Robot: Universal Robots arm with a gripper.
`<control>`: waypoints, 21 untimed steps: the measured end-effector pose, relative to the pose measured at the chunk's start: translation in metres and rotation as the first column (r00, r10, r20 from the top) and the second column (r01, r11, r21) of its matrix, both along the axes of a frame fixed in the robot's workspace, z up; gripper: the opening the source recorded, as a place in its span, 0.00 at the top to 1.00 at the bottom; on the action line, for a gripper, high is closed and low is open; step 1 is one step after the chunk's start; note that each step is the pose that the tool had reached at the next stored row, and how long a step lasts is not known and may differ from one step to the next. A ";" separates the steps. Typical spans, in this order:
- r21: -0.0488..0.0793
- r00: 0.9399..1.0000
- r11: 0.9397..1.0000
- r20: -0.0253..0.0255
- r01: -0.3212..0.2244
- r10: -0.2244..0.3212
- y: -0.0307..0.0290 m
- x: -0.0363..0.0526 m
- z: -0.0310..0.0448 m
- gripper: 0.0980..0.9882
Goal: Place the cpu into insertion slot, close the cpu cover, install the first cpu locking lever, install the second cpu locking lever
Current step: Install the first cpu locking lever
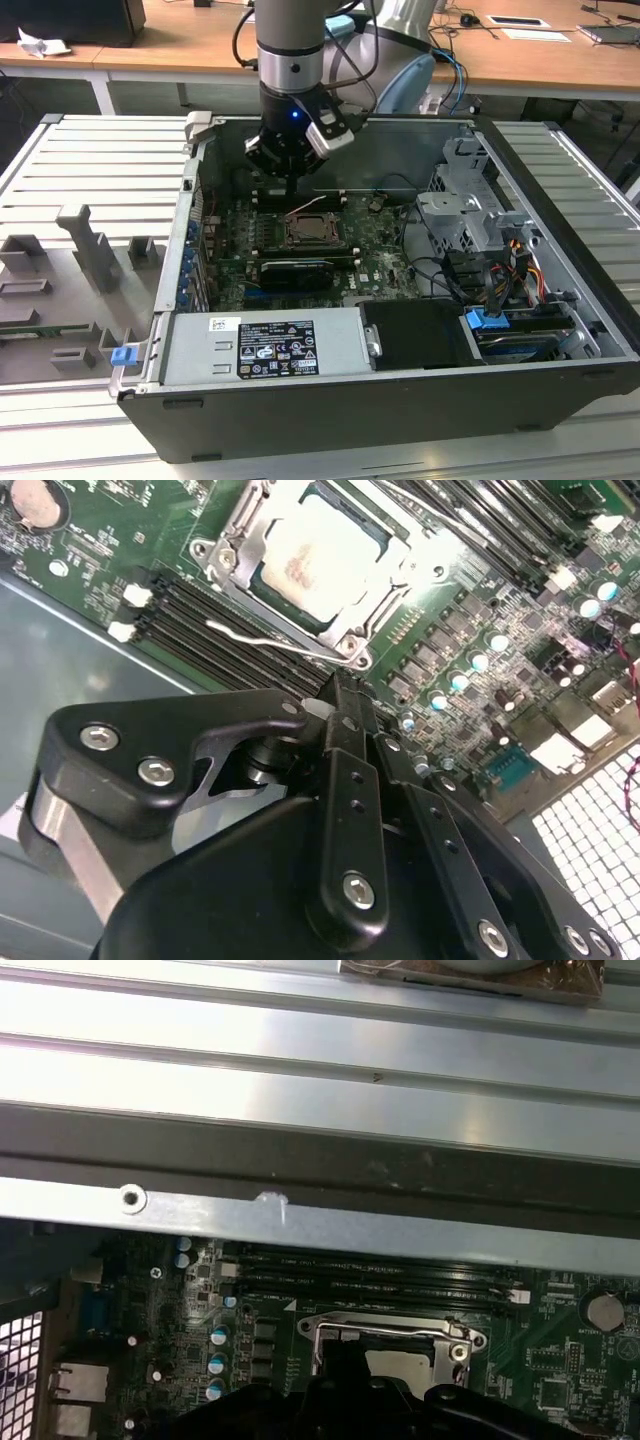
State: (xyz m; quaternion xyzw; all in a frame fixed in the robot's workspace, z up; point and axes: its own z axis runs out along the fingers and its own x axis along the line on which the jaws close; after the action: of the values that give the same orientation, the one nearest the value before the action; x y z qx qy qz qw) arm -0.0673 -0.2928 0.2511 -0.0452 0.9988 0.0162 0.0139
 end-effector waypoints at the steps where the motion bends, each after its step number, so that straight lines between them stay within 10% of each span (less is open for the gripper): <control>1: 0.000 1.000 1.000 0.000 0.000 0.000 0.0000 0.0019 -0.0003 0.99; 8: 0.003 1.000 1.000 0.000 0.002 -0.002 0.0000 0.0094 -0.0029 0.99; 13: 0.051 1.000 0.998 -0.001 0.026 -0.026 0.0000 0.0132 -0.0068 0.99; 21: 0.062 1.000 0.998 -0.001 0.031 -0.031 -0.0001 0.0140 -0.0139 0.99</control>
State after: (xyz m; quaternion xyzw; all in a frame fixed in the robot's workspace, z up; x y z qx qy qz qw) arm -0.0533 -0.2929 0.2373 -0.0291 0.9983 0.0471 0.0154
